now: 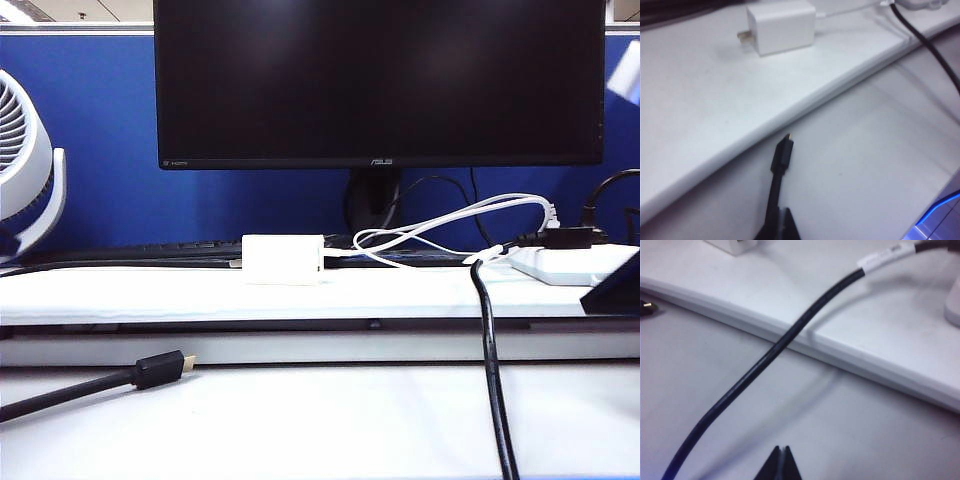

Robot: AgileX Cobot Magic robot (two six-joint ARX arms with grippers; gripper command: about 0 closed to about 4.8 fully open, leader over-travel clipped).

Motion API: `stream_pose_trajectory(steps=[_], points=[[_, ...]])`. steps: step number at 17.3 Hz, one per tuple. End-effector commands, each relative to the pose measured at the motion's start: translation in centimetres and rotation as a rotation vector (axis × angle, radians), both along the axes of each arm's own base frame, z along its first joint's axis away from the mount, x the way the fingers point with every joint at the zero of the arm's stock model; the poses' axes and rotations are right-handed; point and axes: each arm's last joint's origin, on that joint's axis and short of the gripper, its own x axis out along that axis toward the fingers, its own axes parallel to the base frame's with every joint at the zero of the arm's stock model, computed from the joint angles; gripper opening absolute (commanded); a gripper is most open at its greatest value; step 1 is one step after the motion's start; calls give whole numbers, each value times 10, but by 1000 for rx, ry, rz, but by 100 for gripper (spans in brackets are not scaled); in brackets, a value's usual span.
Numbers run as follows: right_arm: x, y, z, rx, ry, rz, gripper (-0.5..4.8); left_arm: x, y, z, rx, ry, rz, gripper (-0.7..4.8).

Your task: Pick up the Type-C charging cable and the charging base, insert one end of the Type-C charger into the corresponding slot on the base, and finally place the plugged-in charger back on the table.

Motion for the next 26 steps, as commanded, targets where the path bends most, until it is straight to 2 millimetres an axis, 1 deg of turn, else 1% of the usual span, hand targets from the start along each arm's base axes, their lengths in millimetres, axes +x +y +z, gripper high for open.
stream_pose_trajectory(steps=[1, 3, 12, 14, 16, 18, 22, 24, 26], points=[[0, 1, 2, 20, -3, 14, -5, 0, 0, -9, 11, 20, 5, -5], [0, 1, 3, 36, 2, 12, -5, 0, 0, -12, 17, 28, 6, -5], [0, 1, 2, 30, 8, 8, -5, 0, 0, -12, 3, 39, 11, -5], [-1, 0, -1, 30, 7, 7, -5, 0, 0, -12, 3, 39, 11, -5], [-4, -2, -9, 28, 10, 8, -5, 0, 0, -12, 4, 39, 11, -5], [-8, -5, -10, 24, 16, 7, -5, 0, 0, -13, 3, 40, 11, -5], [-11, -12, 6, 124, -136, -27, -5, 0, 0, -16, -4, 28, 12, -5], [-12, -17, 12, 161, -205, -71, -5, -1, 1, -18, -16, 9, 13, -5], [-11, -27, 19, 193, -284, -154, -5, -1, 5, -18, -43, -18, 30, -5]])
